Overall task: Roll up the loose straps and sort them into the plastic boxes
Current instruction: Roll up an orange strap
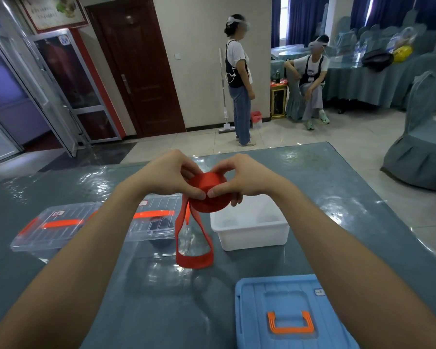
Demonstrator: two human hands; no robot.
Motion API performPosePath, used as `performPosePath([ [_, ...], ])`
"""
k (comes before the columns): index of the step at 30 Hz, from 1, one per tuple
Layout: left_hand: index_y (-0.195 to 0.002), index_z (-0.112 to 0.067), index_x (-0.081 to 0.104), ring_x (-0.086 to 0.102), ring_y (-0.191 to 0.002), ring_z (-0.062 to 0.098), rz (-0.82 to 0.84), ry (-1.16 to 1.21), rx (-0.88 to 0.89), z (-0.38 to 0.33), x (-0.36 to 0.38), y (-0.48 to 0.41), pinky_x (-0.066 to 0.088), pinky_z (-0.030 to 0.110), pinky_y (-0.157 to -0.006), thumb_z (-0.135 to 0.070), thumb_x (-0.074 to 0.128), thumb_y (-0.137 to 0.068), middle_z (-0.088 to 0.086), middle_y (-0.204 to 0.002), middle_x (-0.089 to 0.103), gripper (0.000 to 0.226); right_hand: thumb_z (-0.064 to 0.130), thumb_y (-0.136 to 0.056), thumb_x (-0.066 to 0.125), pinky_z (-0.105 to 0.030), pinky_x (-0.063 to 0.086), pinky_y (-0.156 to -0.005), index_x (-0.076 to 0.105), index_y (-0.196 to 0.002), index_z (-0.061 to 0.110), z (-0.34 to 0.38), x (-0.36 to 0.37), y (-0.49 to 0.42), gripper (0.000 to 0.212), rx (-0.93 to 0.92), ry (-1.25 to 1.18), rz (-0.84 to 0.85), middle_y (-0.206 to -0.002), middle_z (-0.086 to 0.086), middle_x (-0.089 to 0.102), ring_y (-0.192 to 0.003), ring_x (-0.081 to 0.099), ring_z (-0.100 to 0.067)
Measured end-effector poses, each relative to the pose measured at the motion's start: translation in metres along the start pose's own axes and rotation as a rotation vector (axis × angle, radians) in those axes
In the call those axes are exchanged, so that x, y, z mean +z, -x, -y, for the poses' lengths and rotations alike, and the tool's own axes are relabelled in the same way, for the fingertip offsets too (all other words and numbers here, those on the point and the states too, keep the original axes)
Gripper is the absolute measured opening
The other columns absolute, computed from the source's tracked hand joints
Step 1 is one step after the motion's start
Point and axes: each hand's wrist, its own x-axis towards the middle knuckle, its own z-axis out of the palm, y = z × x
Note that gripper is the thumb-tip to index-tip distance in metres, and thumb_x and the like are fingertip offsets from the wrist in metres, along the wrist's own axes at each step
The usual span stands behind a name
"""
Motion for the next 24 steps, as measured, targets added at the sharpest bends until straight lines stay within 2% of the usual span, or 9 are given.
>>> performPosePath([
  [2,-0.100,-0.039,0.084,0.081,-0.094,0.006,-0.037,0.145,0.015,0.007,0.000,0.003,0.065,0.024,-0.091,-0.043,0.102,-0.066,-0.013,-0.098,0.084,0.039,0.036,-0.079,0.095,-0.031,0.062,-0.053,0.073,-0.122,0.022,-0.002,-0.001,0.002,0.051,-0.026,-0.043,-0.071,-0.104,0.004,0.075,-0.058,0.076,-0.029],
  [5,-0.111,-0.035,0.083,0.082,-0.104,0.020,-0.105,0.388,0.019,0.018,0.010,0.012,0.066,0.033,-0.094,-0.045,0.103,-0.062,0.000,-0.108,0.085,0.054,0.033,-0.079,0.096,-0.041,0.064,-0.055,0.075,-0.121,0.018,-0.007,-0.002,0.006,0.049,-0.057,-0.209,-0.168,-0.103,0.001,0.078,-0.056,0.075,-0.034],
  [9,-0.120,-0.026,0.083,0.080,-0.110,0.026,-0.131,0.606,0.003,0.027,0.021,0.016,0.063,0.027,-0.093,-0.048,0.105,-0.060,0.010,-0.115,0.083,0.067,0.027,-0.079,0.097,-0.040,0.060,-0.053,0.076,-0.121,0.010,-0.011,0.003,0.007,0.050,-0.061,-0.393,-0.249,-0.107,-0.003,0.079,-0.052,0.068,-0.036],
  [14,-0.117,-0.026,0.085,0.081,-0.108,0.028,-0.127,0.614,-0.009,0.026,0.017,0.016,0.064,0.028,-0.092,-0.049,0.105,-0.060,0.012,-0.113,0.084,0.064,0.025,-0.083,0.093,-0.039,0.058,-0.056,0.079,-0.118,0.011,-0.018,0.013,0.007,0.040,-0.088,-0.499,-0.278,-0.102,-0.007,0.079,-0.050,0.065,-0.034],
  [17,-0.110,-0.028,0.086,0.083,-0.102,0.027,-0.155,0.516,-0.027,0.021,0.010,0.017,0.066,0.034,-0.092,-0.056,0.105,-0.055,0.008,-0.107,0.085,0.066,0.026,-0.085,0.091,-0.040,0.062,-0.056,0.077,-0.119,0.012,-0.021,0.015,0.008,0.039,-0.086,-0.511,-0.204,-0.103,-0.008,0.080,-0.056,0.071,-0.038],
  [19,-0.107,-0.028,0.087,0.084,-0.097,0.023,-0.131,0.414,-0.045,0.016,0.003,0.017,0.067,0.037,-0.091,-0.055,0.105,-0.054,0.003,-0.101,0.086,0.062,0.031,-0.083,0.093,-0.040,0.065,-0.058,0.074,-0.123,0.014,-0.020,0.010,0.007,0.047,-0.041,-0.408,-0.121,-0.111,-0.005,0.078,-0.065,0.077,-0.037],
  [21,-0.104,-0.026,0.086,0.084,-0.091,0.018,-0.082,0.258,-0.070,0.009,-0.002,0.016,0.068,0.040,-0.092,-0.049,0.104,-0.059,-0.003,-0.096,0.086,0.054,0.042,-0.075,0.097,-0.033,0.065,-0.063,0.069,-0.130,0.024,-0.014,0.004,0.005,0.064,0.020,-0.133,-0.070,-0.120,0.005,0.073,-0.078,0.080,-0.024],
  [23,-0.103,-0.025,0.086,0.083,-0.085,0.012,-0.059,0.095,-0.079,-0.001,-0.003,0.014,0.068,0.041,-0.090,-0.043,0.105,-0.062,-0.009,-0.090,0.085,0.049,0.049,-0.068,0.099,-0.022,0.058,-0.069,0.066,-0.135,0.032,-0.008,0.004,0.002,0.077,0.014,0.142,-0.060,-0.122,0.015,0.068,-0.096,0.073,-0.009],
  [24,-0.102,-0.025,0.086,0.082,-0.082,0.008,-0.055,0.007,-0.067,-0.007,-0.003,0.011,0.068,0.041,-0.089,-0.042,0.105,-0.062,-0.012,-0.087,0.084,0.048,0.049,-0.067,0.100,-0.020,0.055,-0.070,0.066,-0.135,0.032,-0.004,0.007,0.000,0.078,-0.004,0.201,-0.050,-0.119,0.017,0.068,-0.099,0.070,-0.007],
])
